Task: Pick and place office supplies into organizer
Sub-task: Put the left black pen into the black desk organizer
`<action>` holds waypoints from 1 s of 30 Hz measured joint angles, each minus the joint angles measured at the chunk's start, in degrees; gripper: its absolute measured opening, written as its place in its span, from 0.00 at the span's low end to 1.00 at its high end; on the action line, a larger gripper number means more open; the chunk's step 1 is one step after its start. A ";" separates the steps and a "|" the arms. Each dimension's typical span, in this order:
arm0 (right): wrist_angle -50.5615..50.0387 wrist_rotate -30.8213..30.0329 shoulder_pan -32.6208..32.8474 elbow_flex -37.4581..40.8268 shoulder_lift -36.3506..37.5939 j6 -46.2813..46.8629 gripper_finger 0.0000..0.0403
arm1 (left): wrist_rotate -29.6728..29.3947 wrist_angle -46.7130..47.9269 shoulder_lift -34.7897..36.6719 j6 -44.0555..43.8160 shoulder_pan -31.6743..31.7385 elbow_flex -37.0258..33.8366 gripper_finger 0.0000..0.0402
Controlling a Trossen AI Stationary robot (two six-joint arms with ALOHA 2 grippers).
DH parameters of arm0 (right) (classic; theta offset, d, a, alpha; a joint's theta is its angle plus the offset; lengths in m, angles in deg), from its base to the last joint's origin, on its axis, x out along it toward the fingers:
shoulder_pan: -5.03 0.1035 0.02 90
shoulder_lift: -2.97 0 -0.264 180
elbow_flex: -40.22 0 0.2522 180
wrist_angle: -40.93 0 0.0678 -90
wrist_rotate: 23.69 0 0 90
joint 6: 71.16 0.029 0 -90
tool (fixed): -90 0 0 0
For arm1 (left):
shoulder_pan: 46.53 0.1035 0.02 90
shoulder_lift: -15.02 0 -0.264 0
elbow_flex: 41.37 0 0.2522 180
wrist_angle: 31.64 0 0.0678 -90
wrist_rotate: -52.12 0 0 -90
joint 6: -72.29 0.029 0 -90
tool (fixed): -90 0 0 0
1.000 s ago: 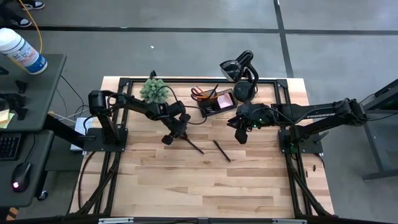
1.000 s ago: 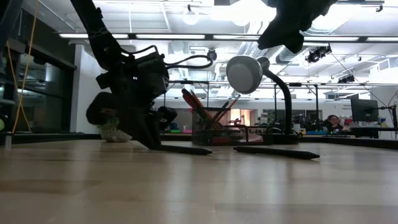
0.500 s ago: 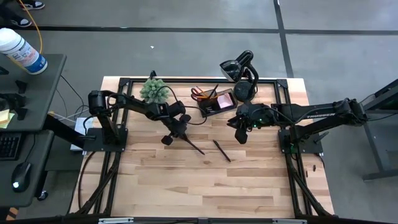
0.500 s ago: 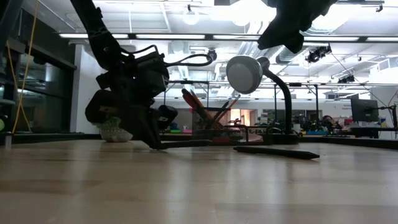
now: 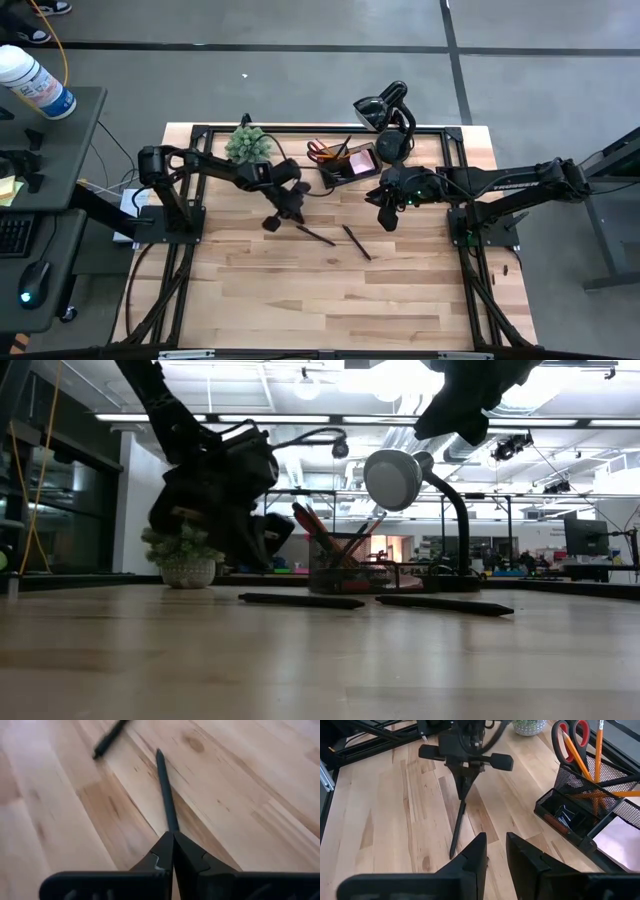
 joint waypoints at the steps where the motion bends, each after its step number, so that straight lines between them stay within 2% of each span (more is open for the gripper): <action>1: -0.01 0.00 0.01 0.00 0.00 0.00 0.17 | -0.17 -0.27 0.00 -0.01 0.00 0.31 0.01; 8: -0.02 0.00 -0.02 0.00 0.00 0.00 0.17 | -4.77 0.10 -0.04 -1.60 -0.15 1.10 0.00; 16: -0.02 0.00 -0.01 0.00 0.00 0.00 0.17 | -5.32 0.59 -0.04 -2.67 -0.15 1.10 0.00; 24: -0.02 0.00 0.00 0.00 0.00 -0.02 0.17 | -8.36 0.42 -0.17 -3.57 -4.46 1.10 0.00; 27: -0.02 0.01 -0.02 0.00 0.00 -0.02 0.17 | -10.89 0.24 -0.59 -4.64 -5.81 1.08 0.04; 30: 0.00 0.01 -0.02 0.00 0.00 -0.02 0.17 | -12.96 -0.04 -0.57 -6.23 -5.65 1.10 0.13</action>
